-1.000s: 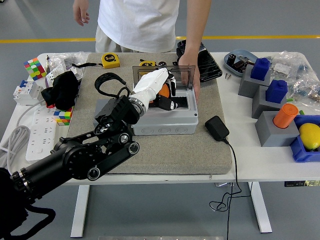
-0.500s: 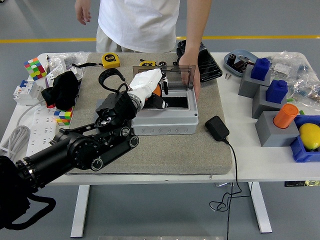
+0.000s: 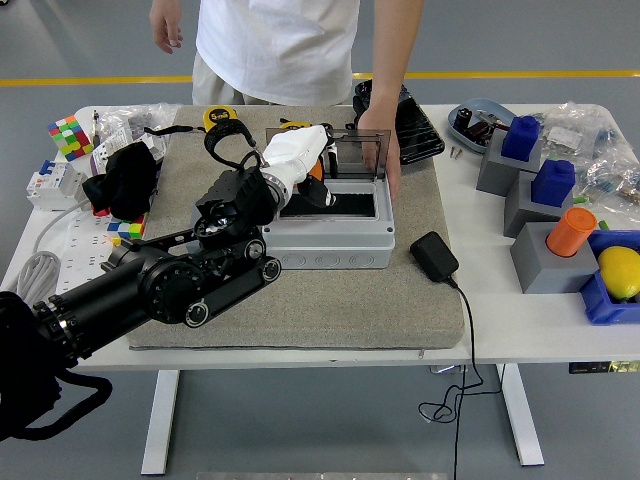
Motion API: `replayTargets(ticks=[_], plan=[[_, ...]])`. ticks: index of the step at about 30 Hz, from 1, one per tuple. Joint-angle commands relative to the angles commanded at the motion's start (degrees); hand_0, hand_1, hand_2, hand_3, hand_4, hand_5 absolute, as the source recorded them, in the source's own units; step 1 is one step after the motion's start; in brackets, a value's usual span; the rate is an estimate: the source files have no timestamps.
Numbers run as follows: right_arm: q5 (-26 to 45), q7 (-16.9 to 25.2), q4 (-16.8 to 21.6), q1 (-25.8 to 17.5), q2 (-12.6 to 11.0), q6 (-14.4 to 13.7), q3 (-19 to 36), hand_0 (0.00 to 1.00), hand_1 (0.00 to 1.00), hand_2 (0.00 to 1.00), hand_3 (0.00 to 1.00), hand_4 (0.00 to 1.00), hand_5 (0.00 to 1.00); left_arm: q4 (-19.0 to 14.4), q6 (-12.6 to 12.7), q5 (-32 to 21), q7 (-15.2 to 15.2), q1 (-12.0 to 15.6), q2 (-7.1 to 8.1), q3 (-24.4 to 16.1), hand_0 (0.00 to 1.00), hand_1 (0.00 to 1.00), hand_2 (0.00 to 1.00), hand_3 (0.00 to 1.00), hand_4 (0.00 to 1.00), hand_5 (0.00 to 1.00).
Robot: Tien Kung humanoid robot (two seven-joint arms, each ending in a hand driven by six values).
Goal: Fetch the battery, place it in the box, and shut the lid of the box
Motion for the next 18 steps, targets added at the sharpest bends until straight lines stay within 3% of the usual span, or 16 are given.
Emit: replayTargets(ticks=[13,18], plan=[[-0.02,0.03,0.04,-0.04,-0.01,0.07,-0.12,0.499,0.626,0.676,0.611,0.992,0.559,-3.24,0.02,-2.59,-0.26,0.31,0.0,0.94,0.167,0.136,0.166,0.321,0.993,0.073],[0.06,0.02,0.04,0.01,0.05,0.09,-0.2,0.499,0.626,0.676,0.611,0.992,0.559,-2.83,0.67,-2.8,-1.2,-0.01,0.0,1.77,0.167,0.136,0.166,0.321,0.993,0.073]])
